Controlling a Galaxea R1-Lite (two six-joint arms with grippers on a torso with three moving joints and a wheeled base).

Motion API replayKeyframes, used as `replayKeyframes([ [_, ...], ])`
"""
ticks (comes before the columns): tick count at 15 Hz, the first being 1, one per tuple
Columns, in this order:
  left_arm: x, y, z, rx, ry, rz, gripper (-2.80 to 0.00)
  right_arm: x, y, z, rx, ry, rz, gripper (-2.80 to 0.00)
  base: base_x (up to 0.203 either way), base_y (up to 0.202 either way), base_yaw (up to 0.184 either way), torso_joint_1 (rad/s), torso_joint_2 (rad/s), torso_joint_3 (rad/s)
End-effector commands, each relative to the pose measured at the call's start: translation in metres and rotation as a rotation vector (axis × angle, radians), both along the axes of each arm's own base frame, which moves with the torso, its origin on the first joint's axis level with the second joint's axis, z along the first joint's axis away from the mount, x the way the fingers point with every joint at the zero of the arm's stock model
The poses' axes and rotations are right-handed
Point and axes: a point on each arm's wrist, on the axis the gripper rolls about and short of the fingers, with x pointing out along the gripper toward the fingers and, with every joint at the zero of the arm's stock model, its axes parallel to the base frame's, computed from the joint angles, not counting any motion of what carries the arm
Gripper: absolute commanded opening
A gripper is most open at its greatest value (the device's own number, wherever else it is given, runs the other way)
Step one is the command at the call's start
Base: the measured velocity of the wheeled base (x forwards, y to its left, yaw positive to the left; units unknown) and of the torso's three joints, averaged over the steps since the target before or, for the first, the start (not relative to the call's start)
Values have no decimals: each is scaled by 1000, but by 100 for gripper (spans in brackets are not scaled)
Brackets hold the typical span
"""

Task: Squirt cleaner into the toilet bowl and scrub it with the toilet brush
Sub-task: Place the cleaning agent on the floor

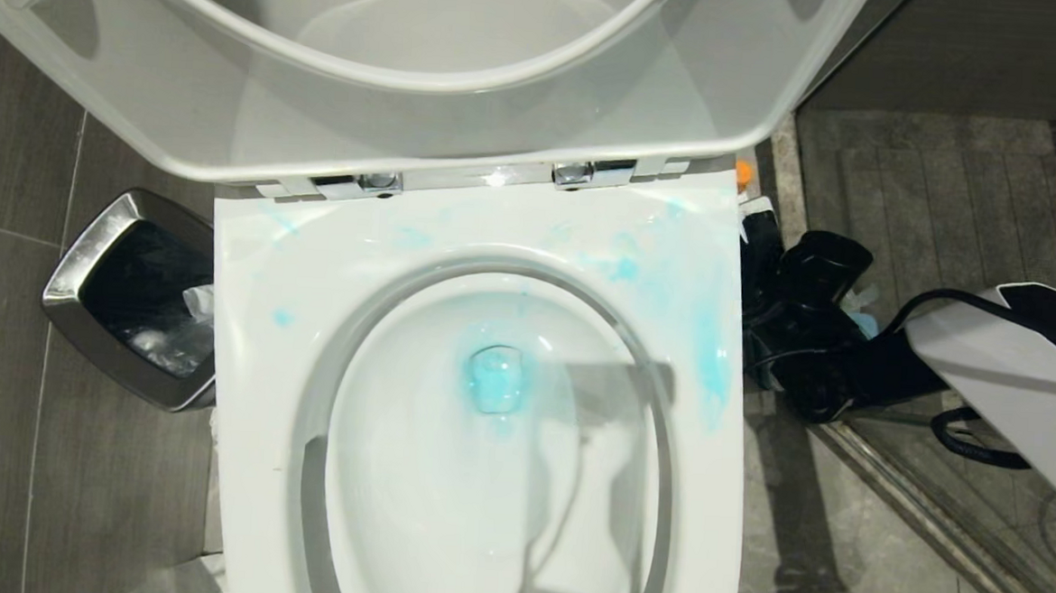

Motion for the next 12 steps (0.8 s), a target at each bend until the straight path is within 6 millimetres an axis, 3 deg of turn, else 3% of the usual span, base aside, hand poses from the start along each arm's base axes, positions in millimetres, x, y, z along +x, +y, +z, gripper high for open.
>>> replayKeyframes([
  [1,0,0,0,0,-1,0,-280,1,1,-1,-3,-6,2,-280,0,0,0,0,0,0],
  [5,0,0,0,0,-1,0,-280,5,1,-13,-7,15,-1,-280,0,0,0,0,0,0],
  [12,0,0,0,0,-1,0,-280,7,-2,-16,-7,18,-9,-280,0,0,0,0,0,0],
])
